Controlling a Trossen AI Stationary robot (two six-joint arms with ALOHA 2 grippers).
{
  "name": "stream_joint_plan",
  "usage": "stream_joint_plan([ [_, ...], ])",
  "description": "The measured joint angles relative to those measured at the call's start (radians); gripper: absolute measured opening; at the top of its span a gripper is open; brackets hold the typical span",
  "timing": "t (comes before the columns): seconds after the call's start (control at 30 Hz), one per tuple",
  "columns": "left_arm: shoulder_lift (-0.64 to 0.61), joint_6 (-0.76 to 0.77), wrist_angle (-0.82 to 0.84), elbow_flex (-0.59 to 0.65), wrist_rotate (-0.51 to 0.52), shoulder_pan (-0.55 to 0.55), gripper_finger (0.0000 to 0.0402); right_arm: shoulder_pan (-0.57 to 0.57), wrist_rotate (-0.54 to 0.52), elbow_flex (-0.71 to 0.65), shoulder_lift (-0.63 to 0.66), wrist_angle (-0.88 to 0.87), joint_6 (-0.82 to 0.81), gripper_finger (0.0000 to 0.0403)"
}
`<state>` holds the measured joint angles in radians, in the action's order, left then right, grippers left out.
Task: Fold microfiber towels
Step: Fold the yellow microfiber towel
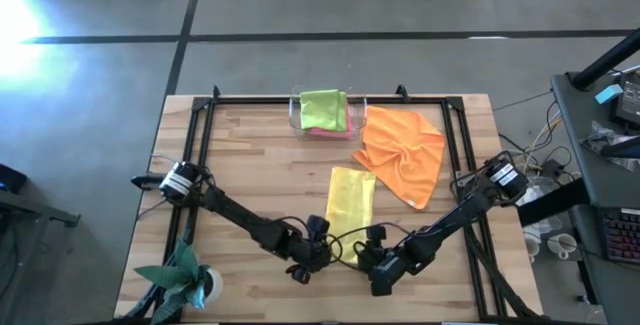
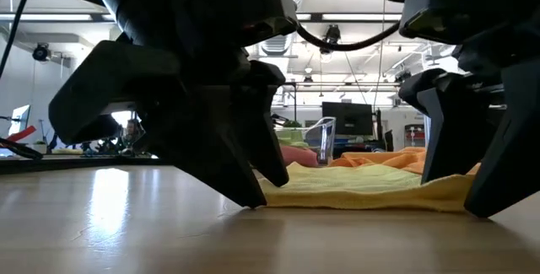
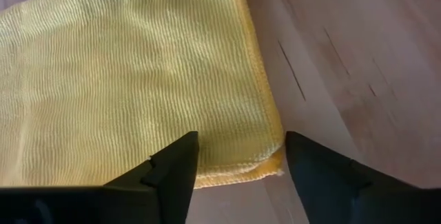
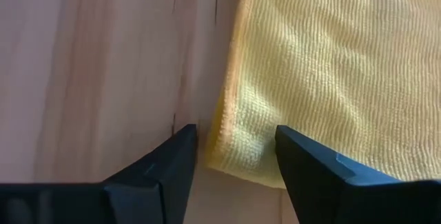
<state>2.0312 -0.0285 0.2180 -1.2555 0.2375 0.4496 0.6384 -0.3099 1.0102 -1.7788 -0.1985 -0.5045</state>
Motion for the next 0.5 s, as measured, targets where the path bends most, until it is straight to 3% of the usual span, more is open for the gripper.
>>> stream_joint_plan([
  [0.17,-0.001,-0.001,0.000,0.002,-0.003,0.001,0.0149,-0.001,0.020,0.002,-0.017,0.003,0.007,0.0192],
  [0.4,0.001,0.054,-0.001,-0.003,0.005,-0.005,0.0025,-0.013,0.023,0.002,-0.019,-0.002,0.045,0.0178],
  [0.5,0.001,0.099,-0.001,-0.004,0.006,-0.008,0.0009,-0.021,0.029,0.002,-0.025,-0.005,0.042,0.0151],
])
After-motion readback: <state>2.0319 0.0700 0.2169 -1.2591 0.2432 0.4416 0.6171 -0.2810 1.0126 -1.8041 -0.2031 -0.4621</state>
